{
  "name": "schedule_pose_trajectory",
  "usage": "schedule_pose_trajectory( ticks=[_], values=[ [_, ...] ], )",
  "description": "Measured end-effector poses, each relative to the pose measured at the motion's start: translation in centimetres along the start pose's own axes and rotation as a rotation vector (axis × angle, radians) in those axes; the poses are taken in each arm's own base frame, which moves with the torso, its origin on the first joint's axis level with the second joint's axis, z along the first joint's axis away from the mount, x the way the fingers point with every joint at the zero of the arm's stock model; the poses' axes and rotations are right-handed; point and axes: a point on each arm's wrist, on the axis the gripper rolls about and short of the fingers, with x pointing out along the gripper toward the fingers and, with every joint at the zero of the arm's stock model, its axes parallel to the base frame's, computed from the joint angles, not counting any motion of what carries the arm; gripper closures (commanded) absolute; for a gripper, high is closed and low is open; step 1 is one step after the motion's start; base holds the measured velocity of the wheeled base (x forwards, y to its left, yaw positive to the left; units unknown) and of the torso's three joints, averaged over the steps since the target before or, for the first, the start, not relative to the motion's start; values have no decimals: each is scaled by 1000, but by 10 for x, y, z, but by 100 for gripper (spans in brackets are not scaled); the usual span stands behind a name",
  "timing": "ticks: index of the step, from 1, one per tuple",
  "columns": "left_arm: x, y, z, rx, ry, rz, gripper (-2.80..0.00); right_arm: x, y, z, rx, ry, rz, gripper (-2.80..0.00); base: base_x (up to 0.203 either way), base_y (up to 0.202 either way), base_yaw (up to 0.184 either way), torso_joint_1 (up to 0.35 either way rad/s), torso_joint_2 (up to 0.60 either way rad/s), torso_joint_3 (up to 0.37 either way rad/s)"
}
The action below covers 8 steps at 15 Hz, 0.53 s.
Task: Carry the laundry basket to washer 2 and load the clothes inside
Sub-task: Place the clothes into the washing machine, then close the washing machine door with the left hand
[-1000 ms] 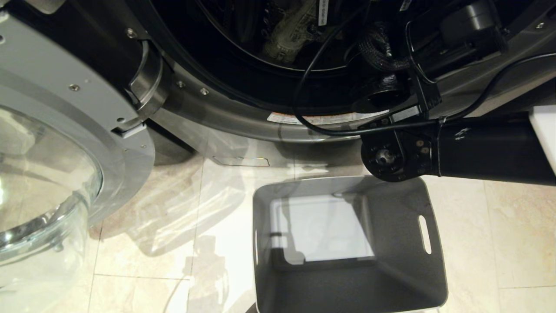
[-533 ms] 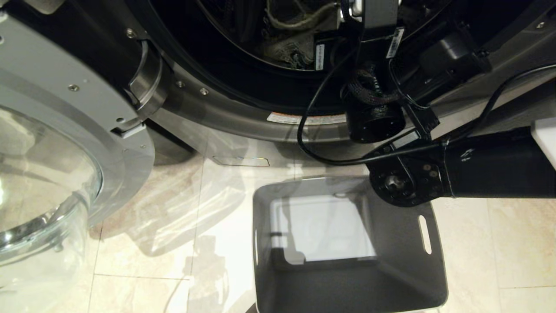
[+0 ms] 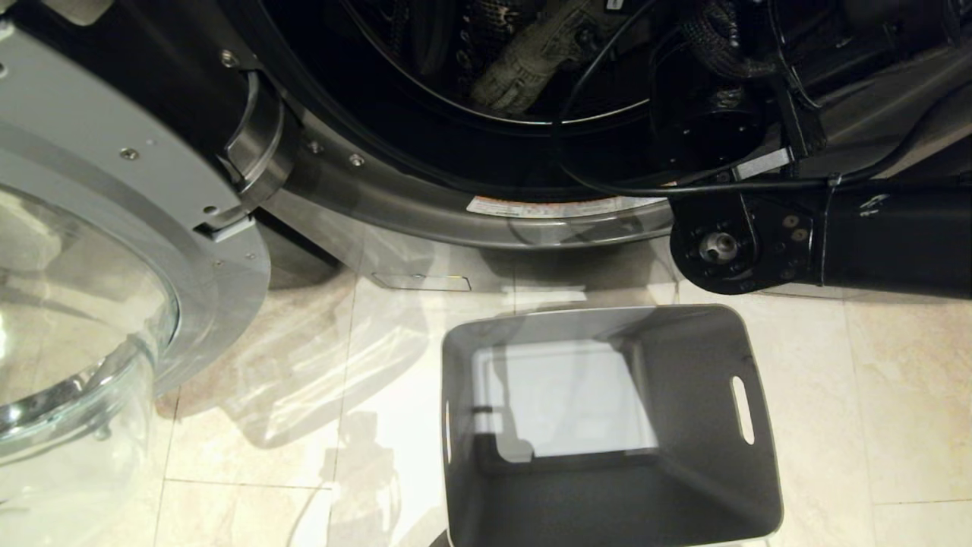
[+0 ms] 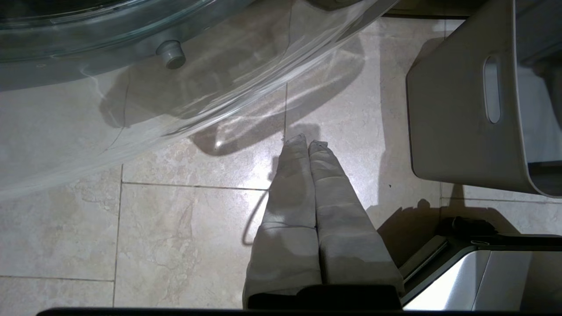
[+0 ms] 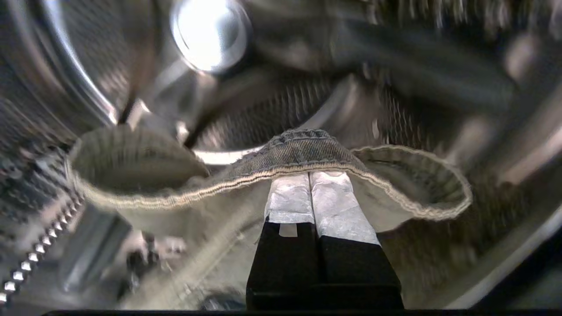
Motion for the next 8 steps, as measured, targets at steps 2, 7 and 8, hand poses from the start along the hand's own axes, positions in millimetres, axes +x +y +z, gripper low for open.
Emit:
schedule_pose_trajectory(
  ticks=[2, 7, 8],
  values=[
    [0, 0, 0, 0, 0, -1, 0, -3, 3, 1, -15, -64, 22, 0, 0, 0, 0, 0, 0, 0],
    [0, 0, 0, 0, 0, 0, 0, -14, 17, 0, -34, -259, 197, 0, 0, 0, 0, 0, 0, 0],
    [0, 0, 0, 0, 0, 0, 0, -15, 19, -4, -32, -236, 199, 0, 0, 0, 0, 0, 0, 0]
  ],
)
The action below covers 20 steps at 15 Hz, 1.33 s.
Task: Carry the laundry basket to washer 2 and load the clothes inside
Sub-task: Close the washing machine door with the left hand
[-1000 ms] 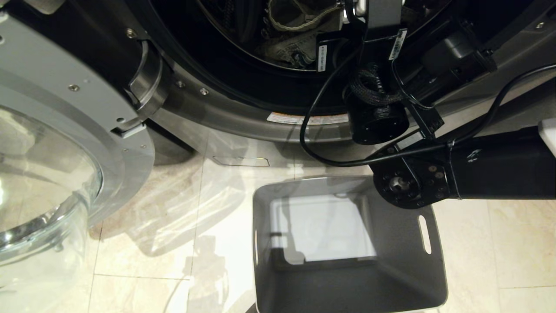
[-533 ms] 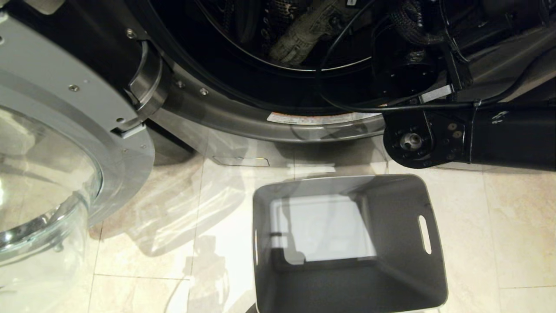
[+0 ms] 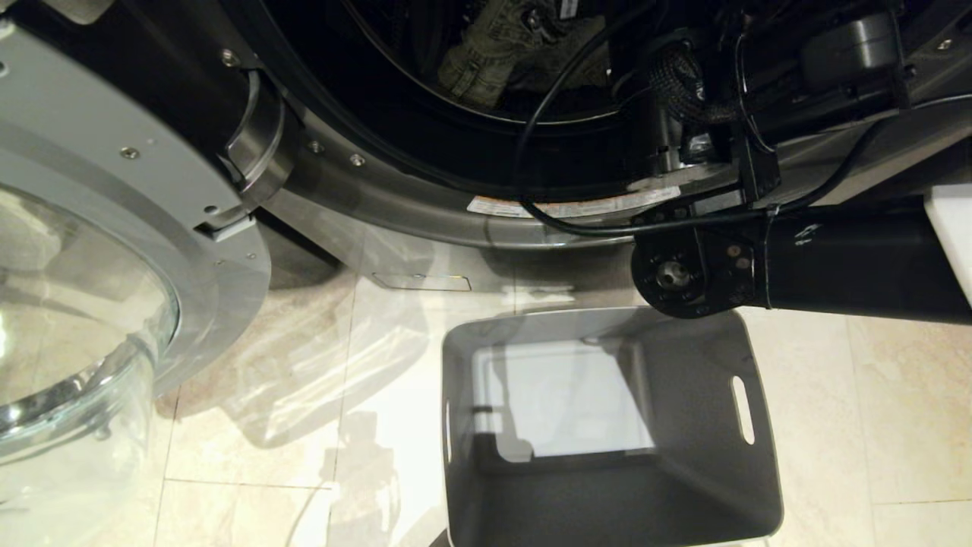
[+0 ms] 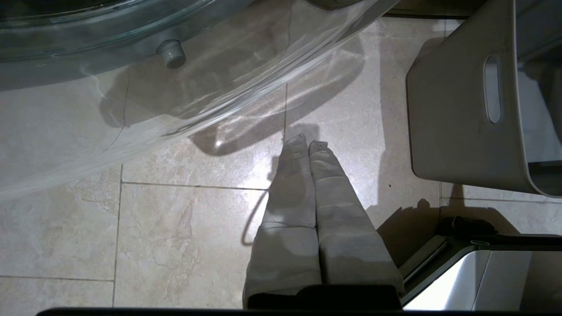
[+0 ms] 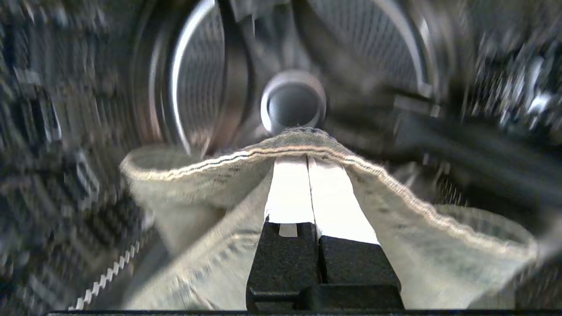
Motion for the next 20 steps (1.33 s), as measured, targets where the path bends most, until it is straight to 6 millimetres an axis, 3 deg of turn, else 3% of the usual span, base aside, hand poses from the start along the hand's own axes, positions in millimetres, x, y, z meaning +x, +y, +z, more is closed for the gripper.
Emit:
schedule_pose_trajectory(
  ticks=[5, 9, 15, 20],
  values=[
    [0, 0, 0, 0, 0, 0, 0, -16, 13, -29, 52, 324, -109, 0, 0, 0, 0, 0, 0, 0],
    [0, 0, 0, 0, 0, 0, 0, -17, 12, -37, 33, 388, -112, 0, 0, 0, 0, 0, 0, 0],
    [0, 0, 0, 0, 0, 0, 0, -20, 6, -57, 131, 664, -212, 0, 0, 0, 0, 0, 0, 0],
    [0, 0, 0, 0, 0, 0, 0, -20, -6, -50, 217, 773, -225, 0, 0, 0, 0, 0, 0, 0]
  ],
)
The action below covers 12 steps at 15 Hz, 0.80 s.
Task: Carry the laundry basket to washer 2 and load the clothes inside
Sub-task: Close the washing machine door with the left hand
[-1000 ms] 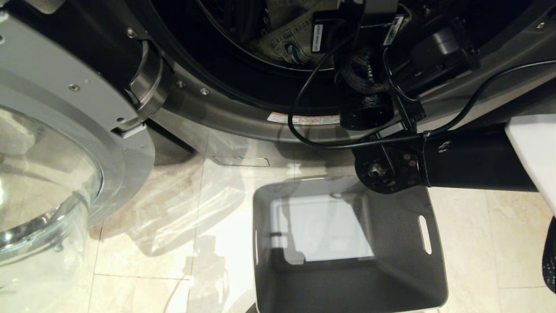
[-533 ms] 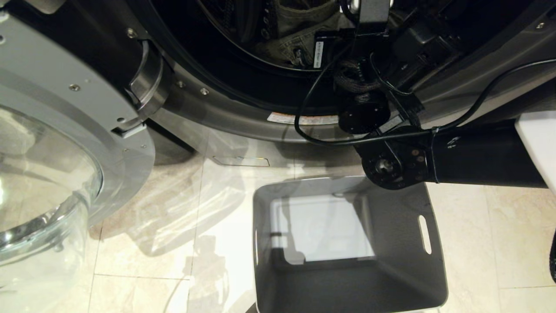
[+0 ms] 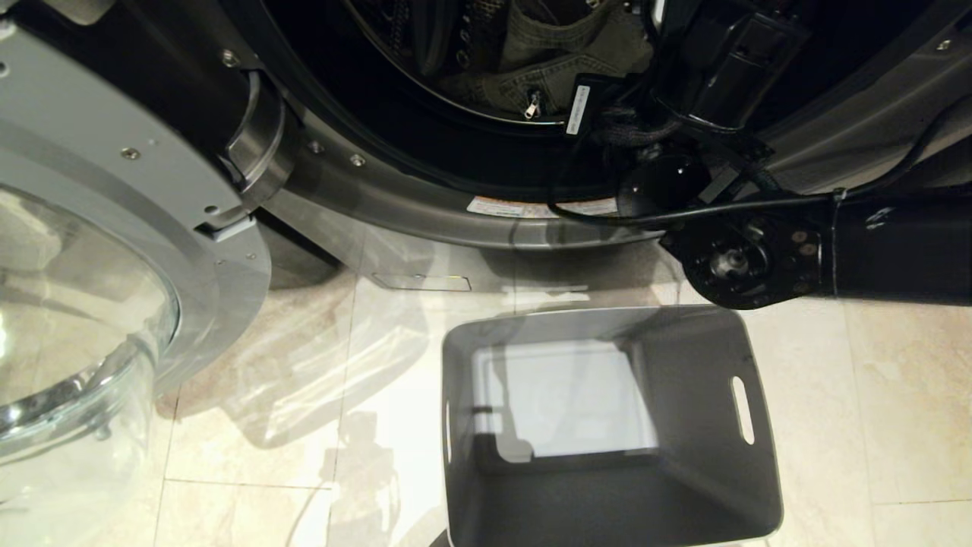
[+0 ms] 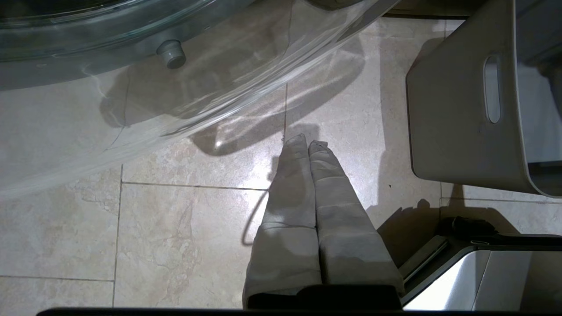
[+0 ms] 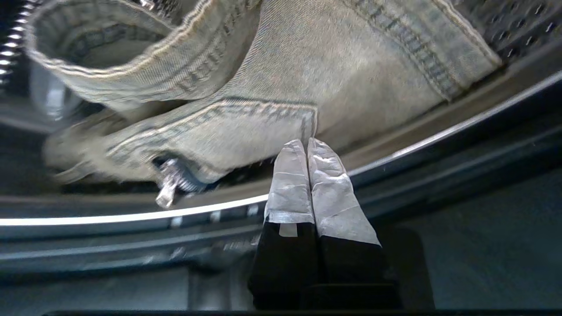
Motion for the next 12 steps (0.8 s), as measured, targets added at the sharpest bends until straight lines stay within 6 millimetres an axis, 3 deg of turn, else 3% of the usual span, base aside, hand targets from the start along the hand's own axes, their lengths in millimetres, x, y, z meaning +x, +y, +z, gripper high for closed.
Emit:
schedule_pose_trajectory(
  ticks=[6, 12],
  values=[
    [0, 0, 0, 0, 0, 0, 0, -17, -8, 37, 95, 25, 32, 0, 0, 0, 0, 0, 0, 0],
    [0, 0, 0, 0, 0, 0, 0, -38, -1, 53, 126, 16, 111, 0, 0, 0, 0, 0, 0, 0]
  ],
)
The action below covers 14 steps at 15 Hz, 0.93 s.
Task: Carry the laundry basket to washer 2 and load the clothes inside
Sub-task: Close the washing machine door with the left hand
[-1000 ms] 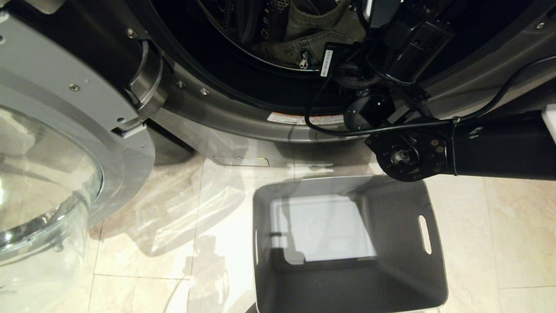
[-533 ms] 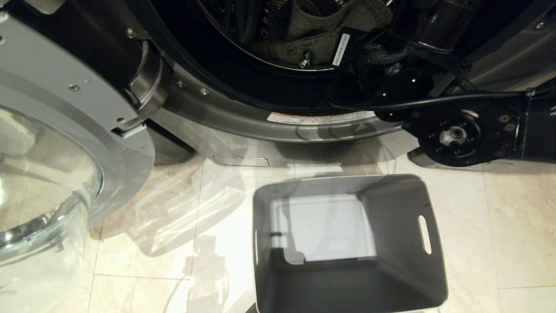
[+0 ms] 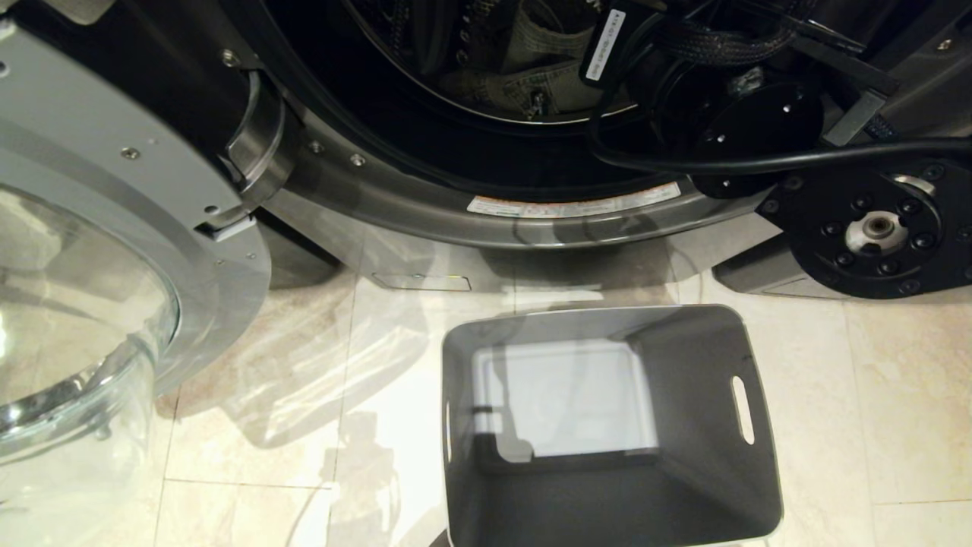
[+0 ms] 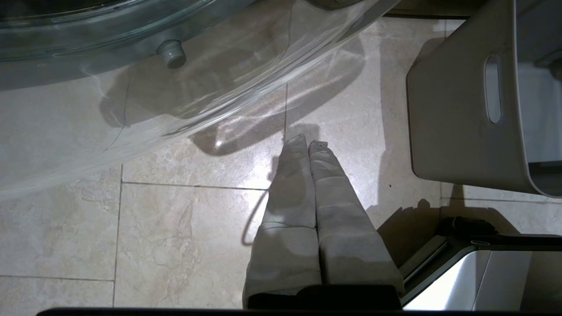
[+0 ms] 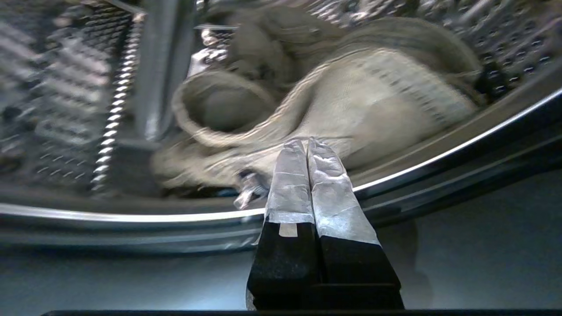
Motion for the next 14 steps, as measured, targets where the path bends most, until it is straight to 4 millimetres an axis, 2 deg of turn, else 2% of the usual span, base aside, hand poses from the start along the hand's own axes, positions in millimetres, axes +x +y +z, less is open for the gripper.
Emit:
schedule_pose_trajectory(
  ticks=[4, 7, 11, 14],
  values=[
    [0, 0, 0, 0, 1, -1, 0, -24, 10, 0, -2, 46, 138, 0, 0, 0, 0, 0, 0, 0],
    [0, 0, 0, 0, 0, 0, 0, -49, -1, -2, -43, 123, 312, 0, 0, 0, 0, 0, 0, 0],
    [0, 0, 0, 0, 0, -1, 0, -95, -40, 5, -82, 276, 530, 0, 0, 0, 0, 0, 0, 0],
    [0, 0, 0, 0, 1, 0, 0, -134, -86, 2, -151, 437, 563, 0, 0, 0, 0, 0, 0, 0]
  ],
)
